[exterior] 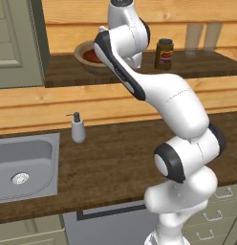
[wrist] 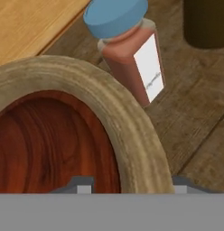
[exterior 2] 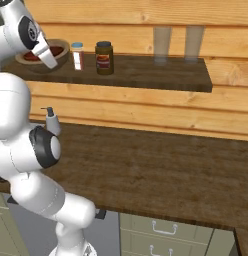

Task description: Pick up the bowls on the counter and stack them on top of one another in the open cabinet. Place the smaller bowl on top of the larger bowl.

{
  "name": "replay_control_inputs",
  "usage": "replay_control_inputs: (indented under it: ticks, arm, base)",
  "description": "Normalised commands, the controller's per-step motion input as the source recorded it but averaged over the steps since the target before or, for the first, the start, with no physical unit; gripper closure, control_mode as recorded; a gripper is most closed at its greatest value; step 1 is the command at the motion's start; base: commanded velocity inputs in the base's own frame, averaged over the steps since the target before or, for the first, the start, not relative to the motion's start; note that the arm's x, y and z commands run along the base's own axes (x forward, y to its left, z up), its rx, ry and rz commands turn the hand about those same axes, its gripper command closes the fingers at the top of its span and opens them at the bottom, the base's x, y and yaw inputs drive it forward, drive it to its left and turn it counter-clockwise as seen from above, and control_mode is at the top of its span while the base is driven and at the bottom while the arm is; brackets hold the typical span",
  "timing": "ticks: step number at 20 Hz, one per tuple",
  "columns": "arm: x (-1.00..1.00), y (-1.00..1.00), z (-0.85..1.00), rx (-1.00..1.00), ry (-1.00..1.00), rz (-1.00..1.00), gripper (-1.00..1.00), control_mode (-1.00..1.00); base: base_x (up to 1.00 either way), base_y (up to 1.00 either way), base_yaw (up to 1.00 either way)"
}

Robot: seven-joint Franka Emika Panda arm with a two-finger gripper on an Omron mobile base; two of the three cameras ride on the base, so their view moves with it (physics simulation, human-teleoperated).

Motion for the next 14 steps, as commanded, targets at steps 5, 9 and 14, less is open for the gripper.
replay_control_inputs:
  ticks: [5,9,14]
  arm:
    - [0.37,0.02,-0.34,0.0,-0.04,-0.04,1.0,-1.0]
    - [0.28,0.0,-0.04,0.0,0.0,-0.04,1.0,-1.0]
    - [0.21,0.06,-0.01,0.0,-0.03,-0.02,1.0,-1.0]
  base:
    - [0.0,0.0,0.0]
    - [0.0,0.0,0.0]
    - [0.0,0.0,0.0]
